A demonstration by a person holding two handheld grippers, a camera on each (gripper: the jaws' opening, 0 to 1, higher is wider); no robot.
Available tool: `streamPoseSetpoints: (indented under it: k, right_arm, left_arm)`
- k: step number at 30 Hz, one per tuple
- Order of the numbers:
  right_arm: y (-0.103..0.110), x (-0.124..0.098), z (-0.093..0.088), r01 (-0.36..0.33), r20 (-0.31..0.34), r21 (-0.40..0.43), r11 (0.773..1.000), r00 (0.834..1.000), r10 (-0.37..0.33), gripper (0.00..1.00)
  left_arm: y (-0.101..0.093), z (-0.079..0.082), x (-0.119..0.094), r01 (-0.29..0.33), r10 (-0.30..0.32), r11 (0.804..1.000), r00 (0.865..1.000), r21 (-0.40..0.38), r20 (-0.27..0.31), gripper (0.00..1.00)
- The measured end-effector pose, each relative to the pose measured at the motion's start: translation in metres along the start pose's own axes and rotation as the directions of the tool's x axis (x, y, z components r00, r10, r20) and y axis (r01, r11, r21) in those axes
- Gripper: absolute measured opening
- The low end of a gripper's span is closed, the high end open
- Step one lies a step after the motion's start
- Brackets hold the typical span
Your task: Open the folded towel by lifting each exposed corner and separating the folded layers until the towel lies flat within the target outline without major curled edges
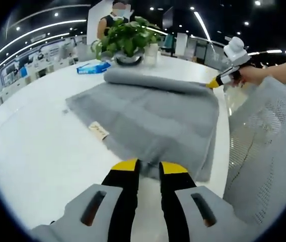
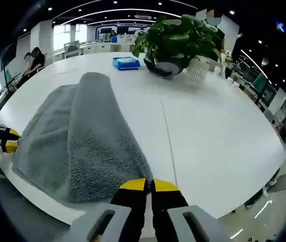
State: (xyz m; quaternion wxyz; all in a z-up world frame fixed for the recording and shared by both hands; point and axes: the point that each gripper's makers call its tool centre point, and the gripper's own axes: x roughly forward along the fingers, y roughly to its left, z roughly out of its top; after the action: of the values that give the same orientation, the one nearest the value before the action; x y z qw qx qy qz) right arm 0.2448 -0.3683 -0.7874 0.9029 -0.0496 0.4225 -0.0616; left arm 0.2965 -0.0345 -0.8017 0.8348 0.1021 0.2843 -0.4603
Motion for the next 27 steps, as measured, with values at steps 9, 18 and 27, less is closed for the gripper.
streamPoseSetpoints:
  k: [9,18,27]
  right_arm:
    - [-0.008,-0.012,-0.023,0.028,-0.017,0.043,0.999,0.999,-0.027,0.00]
    - [-0.008,-0.023,-0.025,0.030,0.015,0.063,0.998,0.999,-0.031,0.00]
    - [0.000,-0.023,0.018,0.028,0.119,-0.044,0.999,0.993,-0.023,0.07]
  left_arm:
    - [-0.001,0.000,0.000,-0.001,0.001,1.000,1.000,0.018,-0.008,0.15]
    - [0.000,-0.001,-0.001,-0.004,0.005,1.000,1.000,0.028,-0.023,0.15]
    - [0.001,-0.002,-0.003,-0.015,0.018,0.998,0.999,0.053,-0.045,0.15]
